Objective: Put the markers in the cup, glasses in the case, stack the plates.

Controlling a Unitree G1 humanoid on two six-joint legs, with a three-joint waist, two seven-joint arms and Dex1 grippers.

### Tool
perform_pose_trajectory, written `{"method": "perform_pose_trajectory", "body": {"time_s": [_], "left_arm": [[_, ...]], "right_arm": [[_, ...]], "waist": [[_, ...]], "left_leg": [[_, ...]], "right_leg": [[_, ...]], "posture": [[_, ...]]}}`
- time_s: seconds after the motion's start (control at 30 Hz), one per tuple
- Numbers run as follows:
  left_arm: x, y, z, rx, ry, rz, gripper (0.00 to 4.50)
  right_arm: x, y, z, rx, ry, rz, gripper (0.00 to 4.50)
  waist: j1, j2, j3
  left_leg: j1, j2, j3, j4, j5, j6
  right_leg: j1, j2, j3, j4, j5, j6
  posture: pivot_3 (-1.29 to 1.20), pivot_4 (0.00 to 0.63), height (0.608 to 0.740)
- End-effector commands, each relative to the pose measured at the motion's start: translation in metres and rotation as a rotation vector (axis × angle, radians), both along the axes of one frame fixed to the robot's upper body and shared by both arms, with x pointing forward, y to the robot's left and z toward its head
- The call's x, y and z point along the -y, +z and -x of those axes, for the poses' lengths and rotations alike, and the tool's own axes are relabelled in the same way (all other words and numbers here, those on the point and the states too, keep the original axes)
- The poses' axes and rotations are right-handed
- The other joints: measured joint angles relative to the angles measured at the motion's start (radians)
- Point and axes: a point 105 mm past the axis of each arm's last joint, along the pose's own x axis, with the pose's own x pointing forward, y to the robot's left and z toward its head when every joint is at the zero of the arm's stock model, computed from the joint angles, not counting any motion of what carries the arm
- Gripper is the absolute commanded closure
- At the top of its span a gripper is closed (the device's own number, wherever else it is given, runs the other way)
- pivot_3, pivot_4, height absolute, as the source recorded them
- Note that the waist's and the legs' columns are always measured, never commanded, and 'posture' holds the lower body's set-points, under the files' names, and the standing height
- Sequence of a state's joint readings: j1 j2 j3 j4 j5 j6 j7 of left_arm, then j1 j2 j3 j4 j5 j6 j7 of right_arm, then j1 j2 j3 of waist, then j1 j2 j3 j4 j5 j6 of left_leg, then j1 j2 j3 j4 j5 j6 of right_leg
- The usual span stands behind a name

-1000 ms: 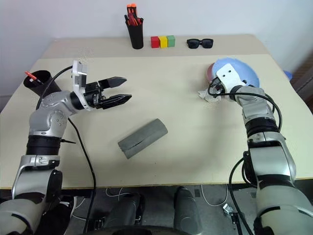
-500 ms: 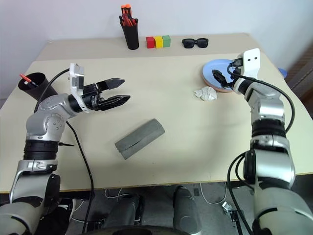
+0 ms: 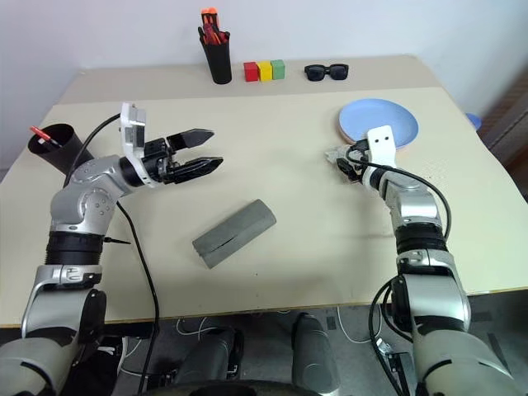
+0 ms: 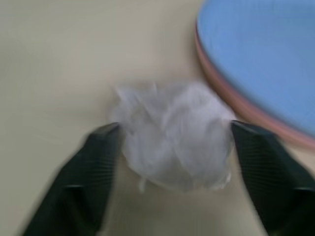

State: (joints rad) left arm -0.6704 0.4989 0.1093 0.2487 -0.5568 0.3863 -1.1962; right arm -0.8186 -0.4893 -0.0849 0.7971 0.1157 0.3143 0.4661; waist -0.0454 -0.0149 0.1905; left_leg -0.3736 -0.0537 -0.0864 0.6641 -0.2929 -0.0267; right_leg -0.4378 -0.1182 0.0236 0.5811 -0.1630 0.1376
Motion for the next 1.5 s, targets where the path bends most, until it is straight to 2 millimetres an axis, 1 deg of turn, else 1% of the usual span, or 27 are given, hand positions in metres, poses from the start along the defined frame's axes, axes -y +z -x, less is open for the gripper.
{"method": "perform_pose_trajectory", "body": {"time_s": [0.03, 0.13, 0.17, 0.27, 0.33, 0.4, 0.43, 0.5, 0.57, 0.6, 0.7, 0.77, 0.8, 0.83, 0.93, 1.0, 1.03, 1.07, 1.13, 1.2, 1.23, 1.27, 1.3, 1.33, 1.4, 1.47, 1.5], "left_arm": [[-0.005, 0.013, 0.006, 0.053, 0.010, -0.002, 0.00], [-0.006, 0.014, 0.008, 0.057, 0.011, -0.002, 0.00], [-0.006, 0.015, 0.009, 0.055, 0.010, 0.001, 0.00], [-0.010, 0.020, 0.013, 0.043, 0.002, 0.031, 0.00], [-0.011, 0.022, 0.015, 0.052, 0.003, 0.032, 0.00], [-0.010, 0.023, 0.014, 0.051, 0.015, 0.032, 0.00], [-0.008, 0.023, 0.013, 0.050, 0.018, 0.032, 0.00], [-0.005, 0.022, 0.013, 0.047, 0.020, 0.031, 0.00], [0.002, 0.018, 0.016, 0.033, 0.005, 0.019, 0.00], [0.006, 0.017, 0.018, 0.023, -0.012, 0.011, 0.00], [0.014, 0.014, 0.026, -0.006, -0.040, 0.009, 0.00], [0.014, 0.013, 0.028, -0.016, -0.036, 0.008, 0.00], [0.012, 0.013, 0.029, -0.019, -0.032, 0.009, 0.00], [0.010, 0.014, 0.028, -0.022, -0.023, 0.011, 0.00], [0.010, 0.013, 0.032, -0.040, -0.033, 0.013, 0.00], [0.011, 0.012, 0.037, -0.047, -0.046, 0.014, 0.00], [0.009, 0.012, 0.038, -0.048, -0.038, 0.023, 0.00], [0.007, 0.012, 0.038, -0.042, -0.024, 0.032, 0.00], [0.009, 0.013, 0.037, -0.021, 0.004, 0.043, 0.00], [0.005, 0.010, 0.041, -0.040, 0.000, 0.033, 0.00], [0.003, 0.006, 0.050, -0.054, -0.034, 0.014, 0.00], [0.002, 0.003, 0.058, -0.055, -0.063, -0.004, 0.00], [0.008, 0.000, 0.064, -0.043, -0.081, -0.025, 0.00], [0.012, -0.004, 0.070, -0.035, -0.095, -0.043, 0.00], [0.010, -0.010, 0.077, -0.004, -0.067, -0.048, 0.00], [-0.002, -0.017, 0.077, -0.009, -0.025, -0.043, 0.00], [-0.002, -0.018, 0.075, -0.008, -0.012, -0.043, 0.00]], "right_arm": [[-0.002, 0.008, -0.007, 0.022, 0.002, 0.031, 2.89], [-0.003, 0.022, -0.010, 0.070, 0.010, -0.012, 4.40], [-0.005, 0.031, -0.010, 0.097, 0.034, -0.031, 4.46], [-0.014, 0.073, 0.000, 0.214, 0.168, -0.153, 4.46], [-0.010, 0.093, 0.005, 0.269, 0.194, -0.171, 4.46], [0.016, 0.106, -0.004, 0.306, 0.056, -0.166, 4.46], [0.033, 0.106, -0.009, 0.308, -0.045, -0.119, 4.46], [0.051, 0.103, -0.014, 0.303, -0.154, -0.067, 4.46], [0.050, 0.088, -0.018, 0.251, -0.164, -0.074, 3.69], [0.043, 0.082, -0.021, 0.233, -0.137, -0.061, 3.30], [0.030, 0.067, -0.025, 0.189, -0.116, -0.078, 1.81], [0.033, 0.063, -0.025, 0.176, -0.135, -0.051, 0.87], [0.037, 0.070, -0.025, 0.200, -0.146, -0.063, 0.33], [0.042, 0.081, -0.024, 0.239, -0.153, -0.064, 0.04], [0.055, 0.115, -0.016, 0.384, -0.118, -0.072, 0.04], [0.045, 0.130, -0.008, 0.468, 0.004, -0.071, 0.04], [0.030, 0.138, 0.000, 0.505, 0.112, -0.156, 0.04], [0.015, 0.144, 0.014, 0.546, 0.233, -0.173, 0.04], [-0.011, 0.145, 0.049, 0.559, 0.450, -0.184, 0.04], [-0.038, 0.135, 0.092, 0.481, 0.675, -0.227, 0.04], [-0.055, 0.124, 0.125, 0.338, 0.836, -0.331, 0.04], [-0.066, 0.113, 0.153, 0.230, 0.949, -0.365, 0.04], [-0.067, 0.109, 0.171, 0.223, 1.008, -0.313, 0.04], [-0.065, 0.105, 0.179, 0.216, 1.013, -0.279, 0.04], [-0.063, 0.097, 0.188, 0.171, 1.010, -0.245, 0.04], [-0.065, 0.099, 0.186, 0.162, 0.975, -0.257, 0.04], [-0.062, 0.100, 0.182, 0.179, 0.953, -0.243, 0.04]], "waist": [[0.000, 0.000, 0.000], [0.002, 0.000, 0.000], [0.002, 0.000, 0.000], [0.001, 0.001, 0.000], [0.000, 0.001, 0.001], [0.001, 0.001, 0.001], [0.001, 0.001, 0.001], [0.004, 0.001, 0.001], [0.001, 0.000, 0.000], [0.000, 0.000, 0.000], [-0.012, 0.001, 0.000], [-0.017, 0.001, 0.001], [-0.018, 0.001, 0.001], [-0.017, 0.001, 0.001], [-0.014, 0.002, 0.001], [-0.016, 0.002, 0.001], [-0.016, 0.001, 0.001], [-0.018, 0.001, 0.001], [-0.014, 0.001, 0.001], [-0.005, 0.001, 0.001], [0.002, 0.003, 0.001], [0.004, 0.003, 0.001], [0.006, 0.004, 0.001], [0.010, 0.004, 0.001], [0.011, 0.003, 0.001], [0.010, 0.002, 0.001], [0.011, 0.002, 0.001]], "left_leg": [[0.000, 0.000, 0.000, 0.000, 0.000, 0.000], [0.000, 0.000, 0.000, 0.001, 0.000, 0.000], [0.000, 0.000, 0.000, 0.001, 0.000, 0.000], [-0.001, 0.000, 0.000, 0.000, 0.000, 0.000], [-0.001, 0.000, 0.000, 0.000, 0.000, 0.000], [-0.001, 0.000, 0.000, 0.000, 0.000, 0.000], [-0.001, 0.000, 0.000, 0.000, 0.000, 0.000], [0.000, 0.000, 0.000, 0.000, 0.000, 0.000], [0.000, 0.000, 0.000, 0.000, 0.000, 0.000], [0.000, 0.000, 0.000, -0.001, 0.000, 0.000], [0.000, 0.000, 0.001, -0.001, 0.000, 0.000], [-0.001, 0.000, 0.001, -0.001, 0.000, 0.000], [-0.001, 0.000, 0.001, -0.001, 0.000, 0.000], [-0.001, 0.000, 0.001, -0.001, 0.000, 0.000], [-0.001, 0.000, 0.001, -0.001, 0.000, 0.000], [-0.001, 0.000, 0.001, -0.001, 0.000, 0.000], [-0.001, 0.000, 0.001, -0.001, 0.000, 0.000], [-0.001, 0.000, 0.001, -0.002, 0.000, 0.000], [0.000, 0.001, -0.001, -0.002, -0.001, 0.001], [0.000, 0.001, -0.001, -0.001, -0.001, 0.001], [0.000, 0.001, -0.001, -0.001, -0.001, 0.001], [-0.001, 0.001, -0.001, -0.001, -0.001, 0.001], [-0.001, 0.001, -0.001, -0.001, -0.001, 0.001], [-0.001, 0.000, -0.001, -0.001, -0.001, 0.002], [0.001, 0.000, 0.000, 0.001, -0.001, 0.002], [0.004, 0.000, 0.001, 0.003, -0.001, 0.002], [0.006, 0.001, 0.001, 0.003, -0.001, 0.002]], "right_leg": [[0.000, 0.000, 0.000, 0.000, 0.000, 0.000], [0.001, 0.000, 0.000, 0.000, 0.000, 0.000], [0.001, 0.000, 0.000, 0.000, 0.000, 0.000], [0.000, 0.000, 0.000, 0.000, 0.000, 0.000], [-0.001, 0.000, 0.000, 0.000, 0.000, 0.000], [-0.001, 0.000, 0.000, 0.000, 0.000, 0.000], [-0.001, 0.000, 0.000, 0.000, 0.000, 0.000], [0.000, 0.000, 0.000, 0.000, 0.000, 0.000], [0.000, 0.000, 0.000, 0.000, 0.000, 0.000], [0.000, 0.000, 0.000, -0.001, 0.000, 0.000], [0.000, 0.000, 0.001, -0.001, 0.000, 0.000], [0.000, 0.000, 0.001, -0.001, 0.000, 0.000], [-0.001, 0.000, 0.001, 0.000, 0.000, 0.000], [-0.002, 0.000, 0.001, 0.000, 0.000, 0.000], [-0.001, 0.000, 0.001, -0.001, 0.000, 0.000], [-0.001, 0.000, 0.001, -0.001, 0.000, 0.000], [-0.001, 0.000, 0.001, -0.001, 0.000, 0.000], [-0.001, 0.000, 0.001, -0.001, 0.000, 0.000], [0.000, 0.001, 0.000, -0.001, 0.000, 0.000], [0.000, 0.001, 0.000, 0.000, 0.000, 0.000], [0.000, 0.001, 0.000, 0.000, 0.000, 0.000], [0.000, 0.001, 0.000, 0.000, 0.000, 0.000], [0.000, 0.000, 0.001, 0.000, 0.000, 0.000], [0.000, 0.000, 0.001, -0.001, 0.000, 0.000], [0.004, 0.000, 0.001, -0.003, -0.001, 0.000], [0.008, 0.000, 0.001, -0.004, -0.003, -0.003], [0.010, 0.000, 0.001, -0.004, -0.003, -0.003]], "posture": [[0.00, 0.150, 0.740], [0.00, 0.150, 0.740], [0.00, 0.150, 0.740], [0.00, 0.150, 0.740], [0.00, 0.150, 0.740], [0.00, 0.150, 0.740], [0.00, 0.150, 0.740], [0.00, 0.150, 0.740], [0.00, 0.150, 0.740], [0.00, 0.150, 0.740], [0.00, 0.150, 0.740], [0.00, 0.150, 0.740], [0.00, 0.150, 0.740], [0.00, 0.150, 0.740], [0.00, 0.150, 0.740], [0.00, 0.150, 0.740], [0.00, 0.150, 0.740], [0.00, 0.150, 0.740], [0.00, 0.150, 0.740], [0.00, 0.150, 0.740], [0.00, 0.150, 0.740], [0.00, 0.150, 0.740], [0.00, 0.150, 0.740], [0.00, 0.150, 0.740], [0.00, 0.150, 0.740], [0.00, 0.150, 0.740], [0.00, 0.150, 0.740]]}}
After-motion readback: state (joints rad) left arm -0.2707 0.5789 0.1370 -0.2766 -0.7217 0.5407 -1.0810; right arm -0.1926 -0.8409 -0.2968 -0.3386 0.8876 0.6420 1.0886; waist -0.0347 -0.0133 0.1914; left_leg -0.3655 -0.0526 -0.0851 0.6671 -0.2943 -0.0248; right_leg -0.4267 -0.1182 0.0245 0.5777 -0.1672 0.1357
